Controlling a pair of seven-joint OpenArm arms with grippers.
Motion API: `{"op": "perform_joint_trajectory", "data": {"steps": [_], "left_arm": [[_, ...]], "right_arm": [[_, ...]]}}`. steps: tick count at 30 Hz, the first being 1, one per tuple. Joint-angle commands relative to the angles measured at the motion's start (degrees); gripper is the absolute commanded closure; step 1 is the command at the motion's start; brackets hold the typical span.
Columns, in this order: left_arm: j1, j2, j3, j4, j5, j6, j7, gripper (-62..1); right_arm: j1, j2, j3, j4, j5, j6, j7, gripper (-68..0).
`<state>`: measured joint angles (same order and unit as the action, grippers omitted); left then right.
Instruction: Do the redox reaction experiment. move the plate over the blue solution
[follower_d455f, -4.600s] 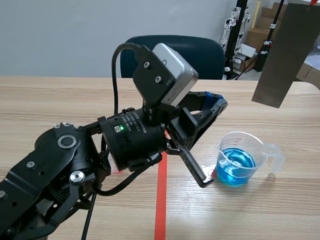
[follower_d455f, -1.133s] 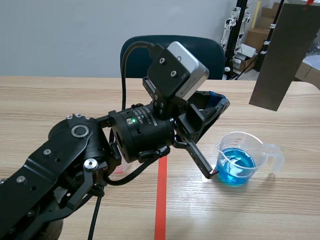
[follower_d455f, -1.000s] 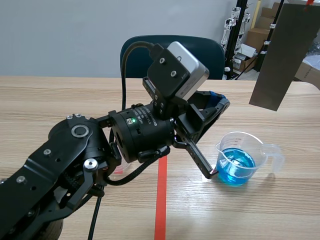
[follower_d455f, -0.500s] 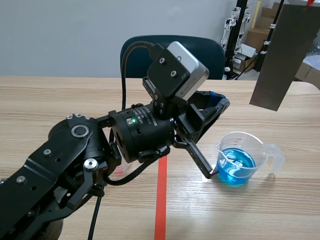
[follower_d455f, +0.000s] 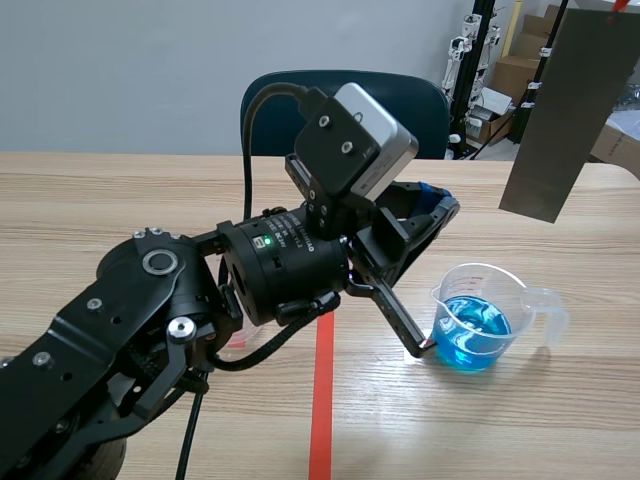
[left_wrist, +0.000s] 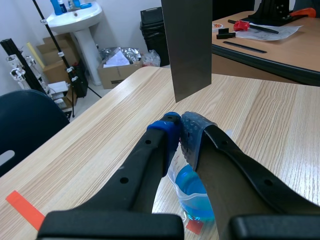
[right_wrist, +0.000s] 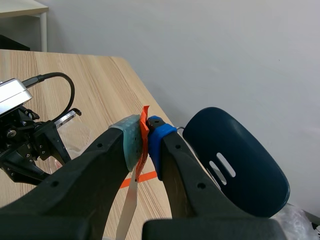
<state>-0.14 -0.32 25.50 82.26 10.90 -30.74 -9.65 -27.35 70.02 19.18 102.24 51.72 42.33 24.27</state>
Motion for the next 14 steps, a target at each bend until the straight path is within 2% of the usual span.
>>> {"op": "perform_joint_trajectory", "data": {"steps": [1,14], "left_arm": [[0.0,0.6,0.2,0.5,-0.8,-0.1,-0.9,-4.6],[0.0,0.6,0.2,0.5,-0.8,-0.1,-0.9,-4.6]], "right_arm": [[0.7,0.9,1.6,0.6,1.0,0.4,0.9,-0.2],[0.7,0.9,1.6,0.6,1.0,0.4,0.4,-0.2]]}}
